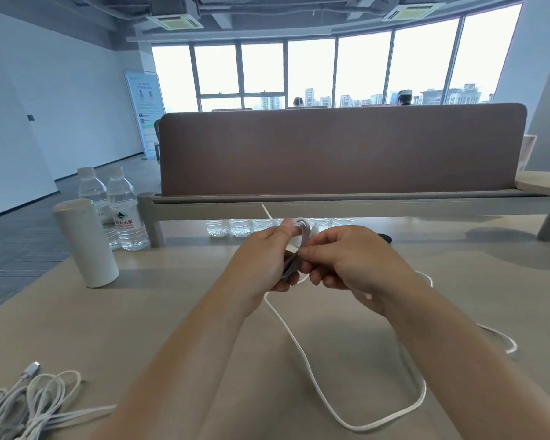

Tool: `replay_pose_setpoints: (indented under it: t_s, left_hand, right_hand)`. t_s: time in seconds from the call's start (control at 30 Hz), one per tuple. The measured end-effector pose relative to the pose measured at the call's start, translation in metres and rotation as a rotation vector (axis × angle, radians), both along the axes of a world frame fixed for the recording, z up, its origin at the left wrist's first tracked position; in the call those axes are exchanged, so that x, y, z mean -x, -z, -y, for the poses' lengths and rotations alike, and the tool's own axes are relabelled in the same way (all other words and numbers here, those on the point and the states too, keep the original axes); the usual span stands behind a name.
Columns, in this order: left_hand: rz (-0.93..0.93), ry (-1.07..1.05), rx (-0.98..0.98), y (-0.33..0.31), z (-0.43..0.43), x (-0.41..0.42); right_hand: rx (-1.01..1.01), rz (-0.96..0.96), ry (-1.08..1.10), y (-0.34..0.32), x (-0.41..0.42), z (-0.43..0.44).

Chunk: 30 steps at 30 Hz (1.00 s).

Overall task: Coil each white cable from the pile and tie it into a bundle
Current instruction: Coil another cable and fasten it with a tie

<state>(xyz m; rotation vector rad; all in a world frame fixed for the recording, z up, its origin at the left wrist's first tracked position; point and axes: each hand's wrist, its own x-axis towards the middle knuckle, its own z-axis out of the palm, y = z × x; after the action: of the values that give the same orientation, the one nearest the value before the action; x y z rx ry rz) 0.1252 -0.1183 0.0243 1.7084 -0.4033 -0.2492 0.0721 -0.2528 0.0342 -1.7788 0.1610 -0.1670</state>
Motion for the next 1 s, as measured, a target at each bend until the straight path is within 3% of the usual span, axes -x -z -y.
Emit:
replay_pose_setpoints:
  t_s: [0.2, 0.33, 0.53, 0.7, 1.0]
  left_hand:
    - [-0.083, 0.019, 0.043, -0.006, -0.005, 0.0]
    - [-0.048, 0.096, -0.035, 0.001, 0.002, 0.004]
    - [0.039, -0.049, -0.026, -0.002, -0.006, -0.006]
    - [-0.055, -0.056, 0.041, -0.006, -0.011, -0.007]
    - [-0.098, 0.064, -0.005, 0.001, 0.001, 0.001]
  right_hand:
    - [0.05, -0.029, 0.028, -0.001, 0.001, 0.004]
    - [0.024, 0.006, -0.001, 0.001, 0.0, 0.002]
    - [-0.036, -0.085, -0.108, -0.001, 0.003, 0.005]
    - [0.077, -0.063, 0.0, -0.001, 0.002, 0.005]
    - [0.03, -0.016, 0.043, 0.003, 0.0, -0.003]
